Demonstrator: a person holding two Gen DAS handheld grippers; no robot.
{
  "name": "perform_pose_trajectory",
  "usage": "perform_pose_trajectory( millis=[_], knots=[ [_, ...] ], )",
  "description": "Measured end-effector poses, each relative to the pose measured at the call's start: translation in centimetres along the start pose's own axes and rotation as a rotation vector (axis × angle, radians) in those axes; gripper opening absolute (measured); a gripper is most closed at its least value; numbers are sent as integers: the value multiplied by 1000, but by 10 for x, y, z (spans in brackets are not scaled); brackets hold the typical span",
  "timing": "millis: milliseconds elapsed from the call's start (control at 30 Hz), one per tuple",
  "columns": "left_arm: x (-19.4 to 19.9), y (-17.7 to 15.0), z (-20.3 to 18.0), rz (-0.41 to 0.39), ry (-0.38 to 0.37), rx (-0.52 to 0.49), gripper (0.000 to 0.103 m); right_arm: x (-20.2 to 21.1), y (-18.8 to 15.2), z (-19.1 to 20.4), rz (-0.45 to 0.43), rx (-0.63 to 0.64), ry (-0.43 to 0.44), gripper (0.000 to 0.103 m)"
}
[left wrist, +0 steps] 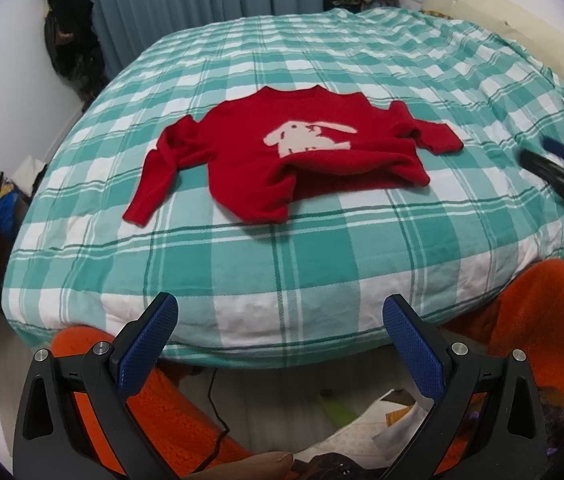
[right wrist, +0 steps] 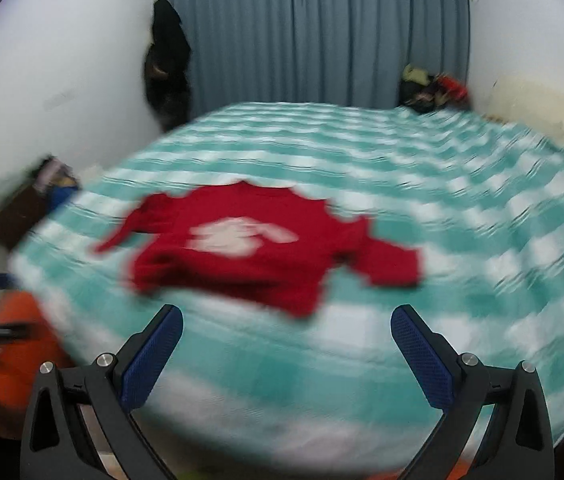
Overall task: Fold small clothes
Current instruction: 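Grasp the sweater hem with the left gripper while the right gripper grasps the hem too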
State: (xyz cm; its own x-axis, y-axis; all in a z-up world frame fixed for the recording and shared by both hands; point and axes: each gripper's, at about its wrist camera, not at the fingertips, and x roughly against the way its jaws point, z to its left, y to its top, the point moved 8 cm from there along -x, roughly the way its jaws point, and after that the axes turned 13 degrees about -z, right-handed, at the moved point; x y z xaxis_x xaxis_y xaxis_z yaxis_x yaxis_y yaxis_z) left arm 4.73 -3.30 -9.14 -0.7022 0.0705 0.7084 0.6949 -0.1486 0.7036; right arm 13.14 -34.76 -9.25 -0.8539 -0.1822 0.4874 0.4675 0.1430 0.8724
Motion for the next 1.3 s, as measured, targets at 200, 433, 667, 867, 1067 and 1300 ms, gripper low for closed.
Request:
perform_pose_trajectory(
  millis=[200, 433, 667, 867, 1067, 1300],
  knots=[
    [0, 1, 11, 2, 67, 9, 102, -133, -42, -73, 280, 238, -28, 75],
    [-32, -7, 42, 51, 121, 107, 102, -133, -40, -30, 287, -27, 177, 75],
    [-123, -18, 51, 109, -151, 351, 100, -135, -108, 13, 374, -439, 330, 74],
    [-202, -19, 27, 135, -204, 312, 67, -176, -103, 22, 272, -492, 373, 58],
    [-249, 56, 59, 93, -209, 436, 32, -225, -54, 1, 260, -646, 375, 37],
    [-230, 46, 81, 120, -247, 458, 48, -232, -70, -2, 373, -813, 435, 44]
  ],
)
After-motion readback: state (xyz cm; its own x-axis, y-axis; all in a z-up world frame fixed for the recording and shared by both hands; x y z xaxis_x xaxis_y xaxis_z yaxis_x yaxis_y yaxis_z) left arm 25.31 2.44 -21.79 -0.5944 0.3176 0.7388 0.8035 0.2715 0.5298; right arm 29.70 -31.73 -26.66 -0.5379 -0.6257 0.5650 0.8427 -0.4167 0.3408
